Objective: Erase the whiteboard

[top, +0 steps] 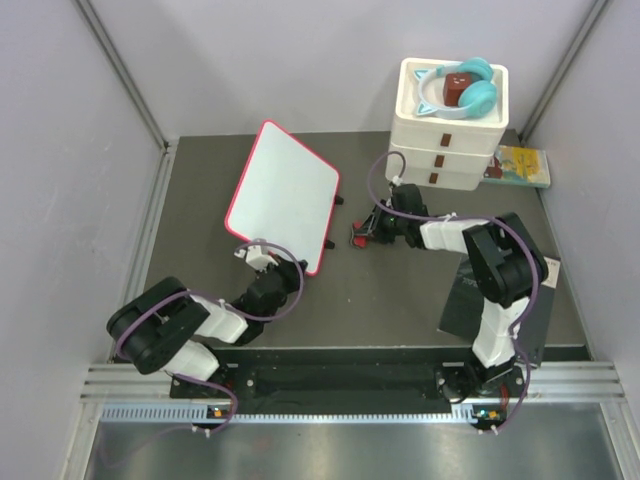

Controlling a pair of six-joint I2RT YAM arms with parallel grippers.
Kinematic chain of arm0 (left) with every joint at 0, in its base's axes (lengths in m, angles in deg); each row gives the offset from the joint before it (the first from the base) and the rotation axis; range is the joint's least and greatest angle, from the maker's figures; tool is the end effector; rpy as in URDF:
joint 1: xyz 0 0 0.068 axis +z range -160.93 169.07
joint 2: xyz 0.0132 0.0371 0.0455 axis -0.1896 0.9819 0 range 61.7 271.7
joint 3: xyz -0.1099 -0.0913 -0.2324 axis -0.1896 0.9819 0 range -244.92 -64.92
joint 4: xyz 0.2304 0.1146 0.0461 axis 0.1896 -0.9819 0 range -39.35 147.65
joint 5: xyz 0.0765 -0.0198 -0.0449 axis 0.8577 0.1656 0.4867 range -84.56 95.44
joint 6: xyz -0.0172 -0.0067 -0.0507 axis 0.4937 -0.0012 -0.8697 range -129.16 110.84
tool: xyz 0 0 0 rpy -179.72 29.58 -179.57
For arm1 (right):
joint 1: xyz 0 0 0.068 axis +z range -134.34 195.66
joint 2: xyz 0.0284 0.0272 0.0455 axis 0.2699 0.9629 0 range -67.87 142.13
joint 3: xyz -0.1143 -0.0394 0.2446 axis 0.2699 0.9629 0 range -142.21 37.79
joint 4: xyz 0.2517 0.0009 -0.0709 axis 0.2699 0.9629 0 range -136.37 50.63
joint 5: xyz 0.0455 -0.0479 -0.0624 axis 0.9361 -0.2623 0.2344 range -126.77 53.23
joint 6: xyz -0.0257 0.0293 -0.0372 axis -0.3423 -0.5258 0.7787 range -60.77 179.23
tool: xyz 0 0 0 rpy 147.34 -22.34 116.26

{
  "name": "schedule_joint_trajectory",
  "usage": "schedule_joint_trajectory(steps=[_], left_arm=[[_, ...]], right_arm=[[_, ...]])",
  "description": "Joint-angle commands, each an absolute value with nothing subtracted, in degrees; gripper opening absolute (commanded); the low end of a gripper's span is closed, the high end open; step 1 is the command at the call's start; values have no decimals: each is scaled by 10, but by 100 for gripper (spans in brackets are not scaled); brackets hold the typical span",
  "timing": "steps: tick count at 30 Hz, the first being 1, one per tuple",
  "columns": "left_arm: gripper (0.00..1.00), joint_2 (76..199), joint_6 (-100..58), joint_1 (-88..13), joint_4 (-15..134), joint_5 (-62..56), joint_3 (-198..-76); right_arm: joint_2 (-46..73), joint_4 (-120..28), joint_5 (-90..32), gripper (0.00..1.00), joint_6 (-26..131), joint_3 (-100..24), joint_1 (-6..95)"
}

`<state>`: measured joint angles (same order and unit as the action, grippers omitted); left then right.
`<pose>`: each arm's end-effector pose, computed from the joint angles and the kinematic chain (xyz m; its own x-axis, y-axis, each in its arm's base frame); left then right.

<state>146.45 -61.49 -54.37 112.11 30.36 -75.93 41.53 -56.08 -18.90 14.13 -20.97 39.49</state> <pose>0.1718 -0.1419 0.1229 -0.4116 -0.5989 -0.6870 0.0147 0.7493 -0.6621 0.3533 0.1680 0.1405 -0.8456 0.3635 -0.3910 0.0032 0.7359 0.6771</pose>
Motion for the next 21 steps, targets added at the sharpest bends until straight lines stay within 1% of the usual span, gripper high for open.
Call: schedule_joint_trajectory(steps=[1,2,3,5,6,8,9,10,16,21], left_arm=[[0,1488,-550,-556,902,257,-720],[0,1488,-551,-556,902,257,-720],[0,1488,-552,-556,902,258,-720],[0,1488,-553,-557,901,259,-720],[0,1488,-554,-556,901,260,-720],[0,1487,-554,-556,896,260,-722],[0,1487,-553,-556,895,260,-725],[0,1487,-553,-556,892,259,-727],[0,1480,-556,-556,877,259,-734],[0,1451,-571,-556,816,281,-750]], right_arm=[[358,-532,-178,19,192,-184,394],[357,-529,-177,21,196,-181,394],[356,-525,-173,27,203,-177,394],[358,-524,-163,30,206,-173,393],[363,-520,-158,35,213,-175,394],[370,-518,-156,41,216,-176,393],[372,-520,-153,49,218,-175,393],[374,-523,-153,52,218,-173,394],[372,-535,-158,55,224,-156,394],[355,-545,-166,57,222,-138,394]])
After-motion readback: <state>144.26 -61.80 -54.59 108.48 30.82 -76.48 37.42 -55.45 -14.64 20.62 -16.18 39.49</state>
